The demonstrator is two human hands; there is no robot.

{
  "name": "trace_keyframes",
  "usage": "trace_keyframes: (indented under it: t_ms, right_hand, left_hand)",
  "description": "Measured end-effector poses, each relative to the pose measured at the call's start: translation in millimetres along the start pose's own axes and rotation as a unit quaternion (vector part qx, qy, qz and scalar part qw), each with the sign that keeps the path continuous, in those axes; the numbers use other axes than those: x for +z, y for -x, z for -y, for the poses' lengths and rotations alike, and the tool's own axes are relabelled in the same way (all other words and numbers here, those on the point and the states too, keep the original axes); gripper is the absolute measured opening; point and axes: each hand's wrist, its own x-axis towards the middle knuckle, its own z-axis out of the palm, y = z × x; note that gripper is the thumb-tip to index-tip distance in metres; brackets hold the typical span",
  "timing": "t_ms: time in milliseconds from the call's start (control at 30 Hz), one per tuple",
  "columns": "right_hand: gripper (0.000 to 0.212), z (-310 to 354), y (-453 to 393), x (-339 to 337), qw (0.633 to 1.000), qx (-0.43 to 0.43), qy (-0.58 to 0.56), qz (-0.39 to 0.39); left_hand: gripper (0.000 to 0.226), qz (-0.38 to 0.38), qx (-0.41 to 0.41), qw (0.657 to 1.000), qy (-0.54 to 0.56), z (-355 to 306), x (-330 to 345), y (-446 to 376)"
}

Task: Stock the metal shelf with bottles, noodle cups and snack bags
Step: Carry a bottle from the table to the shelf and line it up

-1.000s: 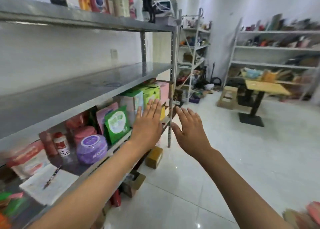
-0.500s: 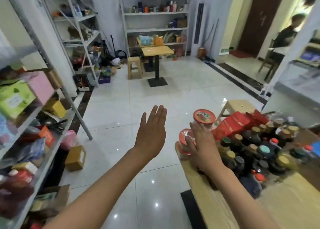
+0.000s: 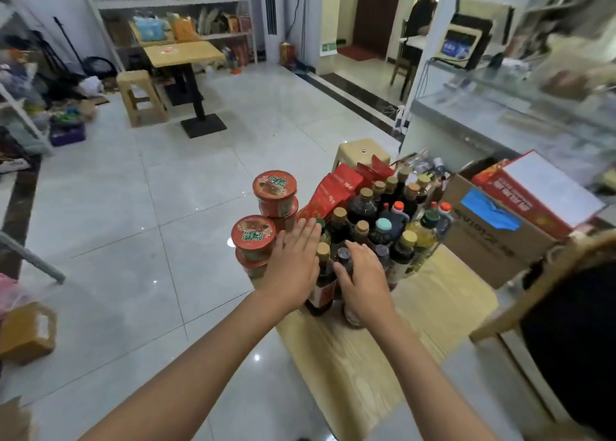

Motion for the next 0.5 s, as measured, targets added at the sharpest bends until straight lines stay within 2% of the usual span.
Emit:
trace_keyframes:
  t_ms: [100, 333, 500]
  right_hand:
    - [0.060, -2.6, -11.3, 6.7, 0.999, -0.002, -0.027, 0.025]
    - [0.074, 2.3, -35.4, 30.2, 0.998, -0.015, -0.013, 0.060]
    - [0.067, 2.2, -43.6, 47.1, 0.997, 0.024, -0.012, 0.070]
  left_hand:
    - [0.059, 0.012, -0.013, 1.000, 0.005, 3.2, 17.0, -5.2]
    - [0.063, 0.021, -0.042, 0.999, -0.013, 37.6, 25.1, -6.9]
    - [0.059, 0.027, -0.063, 0.998, -0.013, 56.8, 33.2, -4.3]
